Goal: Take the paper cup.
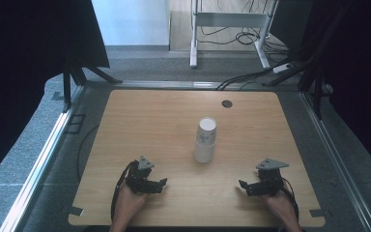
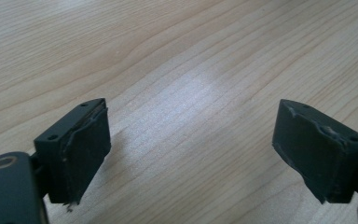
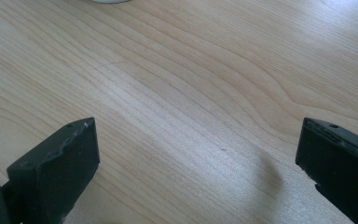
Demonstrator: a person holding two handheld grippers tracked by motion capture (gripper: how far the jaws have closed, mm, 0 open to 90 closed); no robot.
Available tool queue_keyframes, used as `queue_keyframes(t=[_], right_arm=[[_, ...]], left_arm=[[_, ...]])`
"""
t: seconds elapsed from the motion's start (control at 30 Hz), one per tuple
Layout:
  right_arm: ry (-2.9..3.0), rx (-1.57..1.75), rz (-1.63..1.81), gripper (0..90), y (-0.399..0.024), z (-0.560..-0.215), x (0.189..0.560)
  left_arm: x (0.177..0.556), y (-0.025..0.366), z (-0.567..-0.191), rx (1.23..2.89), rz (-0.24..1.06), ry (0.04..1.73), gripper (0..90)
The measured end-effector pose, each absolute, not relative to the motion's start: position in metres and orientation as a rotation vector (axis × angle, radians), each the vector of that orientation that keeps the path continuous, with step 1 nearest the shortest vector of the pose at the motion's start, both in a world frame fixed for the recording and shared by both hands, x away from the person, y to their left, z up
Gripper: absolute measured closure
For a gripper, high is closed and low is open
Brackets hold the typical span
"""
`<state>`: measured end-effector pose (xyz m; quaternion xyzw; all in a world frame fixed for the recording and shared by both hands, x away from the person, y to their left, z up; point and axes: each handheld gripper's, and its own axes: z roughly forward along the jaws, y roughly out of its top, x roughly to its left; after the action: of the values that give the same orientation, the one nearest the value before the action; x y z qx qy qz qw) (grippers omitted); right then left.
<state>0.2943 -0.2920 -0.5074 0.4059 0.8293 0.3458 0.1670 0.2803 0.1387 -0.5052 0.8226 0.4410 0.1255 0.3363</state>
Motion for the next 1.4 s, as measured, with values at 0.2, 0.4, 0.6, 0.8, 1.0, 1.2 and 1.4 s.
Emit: queue_keyframes(t=[0.2, 0.4, 0.6, 0.8, 1.0, 1.2, 1.4], right_arm=[[2.373, 1.150, 0.977, 0.0, -0.291, -0.508, 0.295], [2.380, 1.146, 0.978, 0.0, -0.291, -0.508, 0.295], [2.383, 1.140, 0.987, 0.0, -0.291, -0.505, 0.295], [2.381, 1.117, 0.984, 0.0, -0.292, -0.500, 0.297], [2.381, 1.114, 1.004, 0.0, -0.291, -0.494, 0.299], [2.392, 1.102, 1.018, 0.0, -0.285, -0.488, 0.302], [2.407, 1.080, 1.035, 0.0, -0.280, -0.481, 0.305]], left_arm=[[0.281, 0.139, -0.502, 2.116, 0.340, 1.187, 0.0], [0.282, 0.140, -0.502, 2.097, 0.321, 1.162, 0.0], [0.281, 0.137, -0.500, 2.040, 0.353, 1.085, 0.0], [0.282, 0.138, -0.499, 1.997, 0.333, 1.064, 0.0], [0.286, 0.134, -0.492, 2.029, 0.343, 1.091, 0.0], [0.291, 0.127, -0.487, 2.084, 0.349, 1.127, 0.0], [0.299, 0.120, -0.482, 2.104, 0.315, 1.107, 0.0]])
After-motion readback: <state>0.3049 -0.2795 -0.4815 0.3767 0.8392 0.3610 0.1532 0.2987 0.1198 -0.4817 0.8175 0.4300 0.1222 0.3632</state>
